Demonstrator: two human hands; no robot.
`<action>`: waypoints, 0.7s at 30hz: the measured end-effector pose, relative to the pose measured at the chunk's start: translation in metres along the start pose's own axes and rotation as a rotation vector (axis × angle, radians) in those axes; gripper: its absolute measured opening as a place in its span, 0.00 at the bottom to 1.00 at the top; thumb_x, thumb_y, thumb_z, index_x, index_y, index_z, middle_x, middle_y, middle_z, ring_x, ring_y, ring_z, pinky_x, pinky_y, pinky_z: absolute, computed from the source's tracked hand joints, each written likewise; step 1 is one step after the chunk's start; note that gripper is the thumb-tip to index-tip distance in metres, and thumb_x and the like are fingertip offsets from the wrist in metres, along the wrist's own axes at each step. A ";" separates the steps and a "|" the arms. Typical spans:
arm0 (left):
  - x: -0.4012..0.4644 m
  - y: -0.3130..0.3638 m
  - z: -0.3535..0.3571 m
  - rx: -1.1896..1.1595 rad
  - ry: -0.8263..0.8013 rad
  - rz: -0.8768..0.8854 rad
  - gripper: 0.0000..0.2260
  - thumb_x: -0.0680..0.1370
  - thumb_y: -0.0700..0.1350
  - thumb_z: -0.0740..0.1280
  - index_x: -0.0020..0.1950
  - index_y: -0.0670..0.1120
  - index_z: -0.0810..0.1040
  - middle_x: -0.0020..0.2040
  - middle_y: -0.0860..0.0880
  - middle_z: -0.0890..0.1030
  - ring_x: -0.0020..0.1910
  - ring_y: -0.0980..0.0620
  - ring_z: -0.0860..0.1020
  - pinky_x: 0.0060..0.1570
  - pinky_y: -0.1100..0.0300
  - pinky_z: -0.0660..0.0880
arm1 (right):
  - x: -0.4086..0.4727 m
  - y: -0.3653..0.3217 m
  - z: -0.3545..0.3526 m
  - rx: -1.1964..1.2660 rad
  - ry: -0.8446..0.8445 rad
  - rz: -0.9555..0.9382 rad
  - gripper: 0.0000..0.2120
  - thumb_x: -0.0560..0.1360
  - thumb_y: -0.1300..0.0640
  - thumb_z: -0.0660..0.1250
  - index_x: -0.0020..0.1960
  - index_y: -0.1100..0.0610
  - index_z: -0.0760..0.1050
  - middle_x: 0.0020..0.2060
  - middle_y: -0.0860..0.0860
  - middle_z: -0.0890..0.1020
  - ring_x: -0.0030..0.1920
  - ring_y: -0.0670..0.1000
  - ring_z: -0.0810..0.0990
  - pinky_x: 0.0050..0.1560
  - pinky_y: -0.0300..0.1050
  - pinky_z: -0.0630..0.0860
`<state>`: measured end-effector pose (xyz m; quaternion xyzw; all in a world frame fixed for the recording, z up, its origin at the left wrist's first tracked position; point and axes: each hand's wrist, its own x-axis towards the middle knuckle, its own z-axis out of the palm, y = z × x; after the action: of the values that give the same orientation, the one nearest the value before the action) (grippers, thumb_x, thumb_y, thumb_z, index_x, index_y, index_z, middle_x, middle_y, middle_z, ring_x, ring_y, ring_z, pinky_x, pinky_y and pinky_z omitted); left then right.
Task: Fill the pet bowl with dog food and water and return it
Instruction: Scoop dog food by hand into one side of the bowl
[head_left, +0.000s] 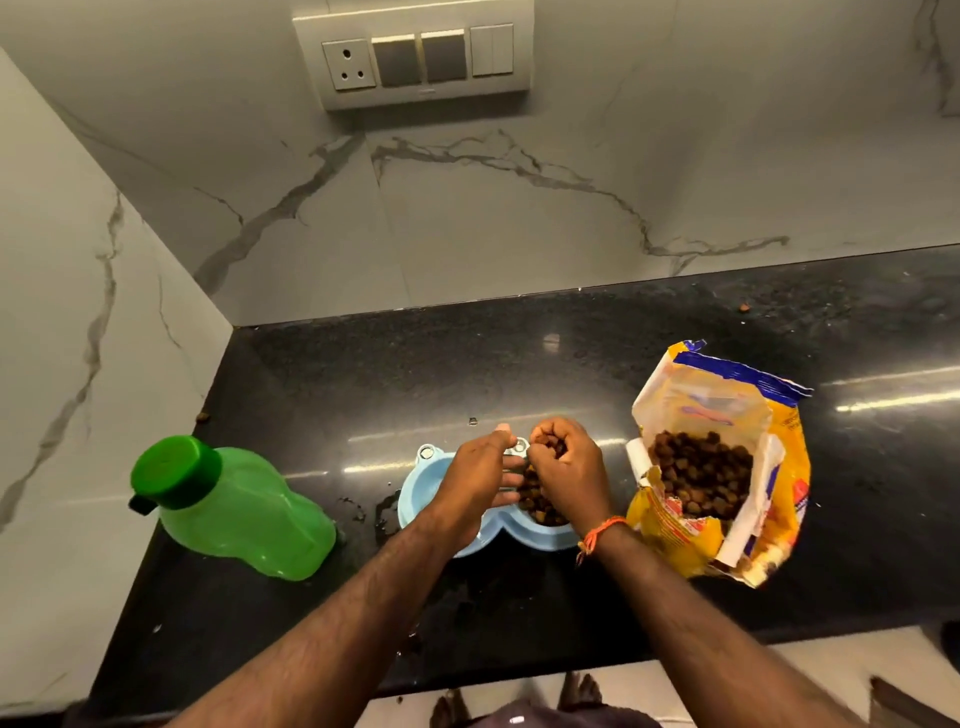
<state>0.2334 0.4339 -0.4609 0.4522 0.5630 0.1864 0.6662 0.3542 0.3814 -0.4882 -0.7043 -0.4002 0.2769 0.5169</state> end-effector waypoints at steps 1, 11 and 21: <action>0.001 -0.002 0.001 -0.007 -0.001 0.000 0.16 0.86 0.54 0.59 0.54 0.47 0.82 0.45 0.47 0.85 0.42 0.49 0.83 0.44 0.56 0.80 | 0.000 0.005 0.000 -0.063 -0.015 -0.083 0.02 0.68 0.59 0.66 0.39 0.53 0.76 0.38 0.47 0.77 0.38 0.43 0.76 0.40 0.35 0.72; 0.004 -0.004 0.010 0.068 0.024 0.089 0.20 0.84 0.56 0.60 0.52 0.43 0.86 0.48 0.42 0.88 0.53 0.43 0.86 0.60 0.40 0.81 | -0.009 0.031 0.001 -0.388 -0.169 -0.422 0.16 0.68 0.61 0.69 0.55 0.55 0.79 0.50 0.50 0.78 0.50 0.48 0.76 0.50 0.39 0.70; 0.008 -0.011 0.013 0.302 0.140 0.222 0.24 0.78 0.61 0.57 0.42 0.45 0.84 0.41 0.45 0.86 0.47 0.42 0.84 0.53 0.39 0.80 | -0.020 0.033 -0.004 -0.540 -0.192 -0.408 0.16 0.72 0.55 0.67 0.59 0.49 0.78 0.57 0.45 0.78 0.57 0.50 0.77 0.52 0.51 0.69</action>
<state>0.2450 0.4290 -0.4749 0.5922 0.5764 0.2030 0.5253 0.3563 0.3572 -0.5189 -0.6918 -0.6383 0.1171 0.3166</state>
